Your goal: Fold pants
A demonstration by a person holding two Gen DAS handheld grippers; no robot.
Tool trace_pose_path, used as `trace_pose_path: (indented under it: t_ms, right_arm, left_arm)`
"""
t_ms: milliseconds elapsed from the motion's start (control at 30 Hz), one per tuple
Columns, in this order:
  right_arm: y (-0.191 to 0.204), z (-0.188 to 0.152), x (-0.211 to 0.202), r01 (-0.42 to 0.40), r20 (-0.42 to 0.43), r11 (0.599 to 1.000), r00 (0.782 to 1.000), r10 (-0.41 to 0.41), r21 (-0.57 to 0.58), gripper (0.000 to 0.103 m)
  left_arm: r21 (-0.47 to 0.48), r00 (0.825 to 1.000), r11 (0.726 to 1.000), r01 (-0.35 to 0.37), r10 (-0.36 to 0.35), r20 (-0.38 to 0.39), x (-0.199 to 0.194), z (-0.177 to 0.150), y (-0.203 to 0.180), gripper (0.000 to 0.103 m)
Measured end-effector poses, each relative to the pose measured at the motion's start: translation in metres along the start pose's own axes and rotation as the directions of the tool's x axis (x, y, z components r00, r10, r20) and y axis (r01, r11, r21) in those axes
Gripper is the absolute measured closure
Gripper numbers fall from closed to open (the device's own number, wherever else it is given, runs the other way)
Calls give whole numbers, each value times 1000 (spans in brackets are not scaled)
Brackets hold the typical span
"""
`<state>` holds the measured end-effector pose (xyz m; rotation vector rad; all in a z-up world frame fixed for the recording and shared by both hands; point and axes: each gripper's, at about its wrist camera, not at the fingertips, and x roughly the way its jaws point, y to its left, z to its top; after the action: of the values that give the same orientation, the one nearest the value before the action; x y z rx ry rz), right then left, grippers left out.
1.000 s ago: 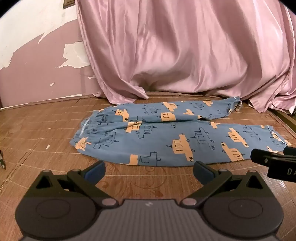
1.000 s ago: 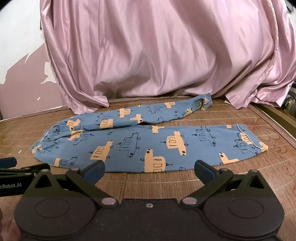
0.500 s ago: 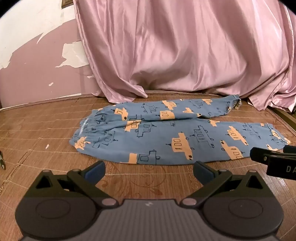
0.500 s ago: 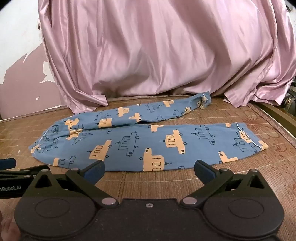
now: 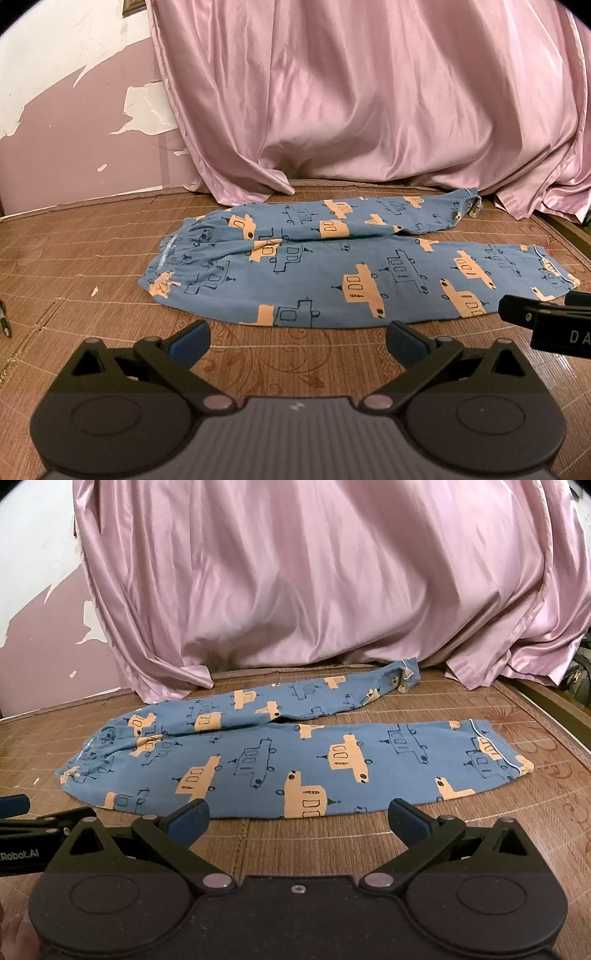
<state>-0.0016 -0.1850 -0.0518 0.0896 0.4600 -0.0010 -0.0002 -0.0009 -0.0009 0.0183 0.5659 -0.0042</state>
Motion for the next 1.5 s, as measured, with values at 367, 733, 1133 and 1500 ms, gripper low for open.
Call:
trace_pose_path:
  t_ms: [367, 733, 1133, 1500]
  right_arm:
    - [-2, -1, 1, 3, -15, 1000, 1000, -3, 9, 1]
    - [-3, -2, 2, 4, -21, 1000, 1000, -4, 12, 1]
    - [-3, -4, 4, 5, -32, 1000, 999, -4, 18, 1]
    - [0, 3, 10, 37, -58, 999, 998, -37, 0, 1]
  left_arm:
    - [1, 1000, 1000, -1, 1, 0, 0, 0, 0, 0]
    - [-5, 1000, 1000, 1, -1, -6, 1, -3, 1, 0]
    - [-6, 1000, 1000, -5, 5, -15, 2, -2, 1, 0]
    - [46, 990, 996, 80, -74, -118, 21, 16, 4, 0]
